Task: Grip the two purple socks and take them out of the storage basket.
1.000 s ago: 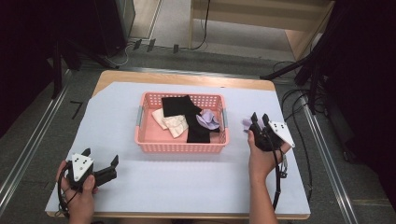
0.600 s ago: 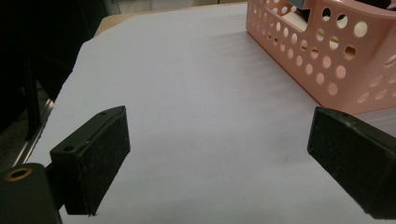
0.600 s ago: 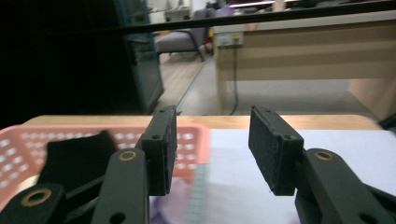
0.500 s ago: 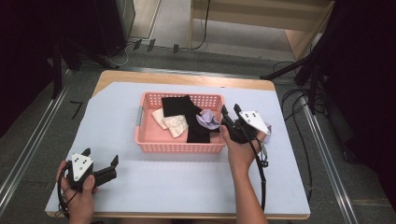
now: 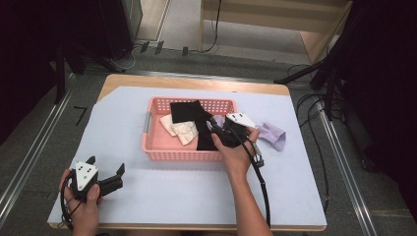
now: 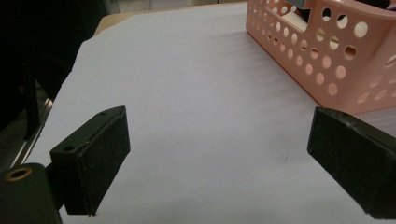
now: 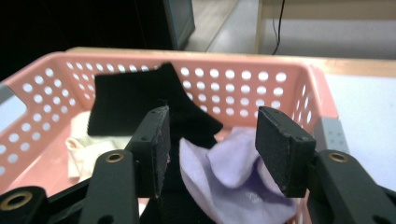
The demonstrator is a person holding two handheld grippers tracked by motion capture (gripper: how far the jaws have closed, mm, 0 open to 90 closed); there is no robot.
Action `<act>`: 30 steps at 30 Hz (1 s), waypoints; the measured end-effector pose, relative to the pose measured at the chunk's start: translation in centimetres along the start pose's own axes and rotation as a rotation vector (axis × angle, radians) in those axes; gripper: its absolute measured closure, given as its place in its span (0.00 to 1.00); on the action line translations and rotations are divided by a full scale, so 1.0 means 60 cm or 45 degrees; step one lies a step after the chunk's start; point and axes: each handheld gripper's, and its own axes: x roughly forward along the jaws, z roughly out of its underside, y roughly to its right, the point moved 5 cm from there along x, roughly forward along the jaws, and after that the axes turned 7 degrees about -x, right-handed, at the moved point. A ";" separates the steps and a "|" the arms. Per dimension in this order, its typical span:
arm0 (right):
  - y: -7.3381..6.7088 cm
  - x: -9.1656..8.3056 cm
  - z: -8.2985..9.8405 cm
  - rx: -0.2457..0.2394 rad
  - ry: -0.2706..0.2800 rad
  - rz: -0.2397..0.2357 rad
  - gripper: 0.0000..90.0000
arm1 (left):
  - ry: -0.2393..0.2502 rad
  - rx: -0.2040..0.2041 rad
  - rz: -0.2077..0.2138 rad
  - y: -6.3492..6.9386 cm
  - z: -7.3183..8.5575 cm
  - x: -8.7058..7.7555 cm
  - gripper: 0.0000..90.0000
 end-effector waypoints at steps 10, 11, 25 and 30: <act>-0.009 0.020 0.004 -0.108 -0.234 0.057 0.47 | -0.003 0.002 -0.001 0.000 0.000 0.000 0.07; -0.010 0.022 0.005 -0.117 -0.258 0.068 0.47 | -0.003 0.000 -0.001 0.000 0.000 0.000 0.07; -0.007 0.029 0.023 -0.157 -0.429 0.025 0.99 | -0.002 -0.001 0.002 0.000 0.000 0.000 0.07; 0.001 0.016 0.015 -0.107 -0.261 -0.004 0.99 | -0.002 -0.001 0.002 0.000 0.000 0.000 0.07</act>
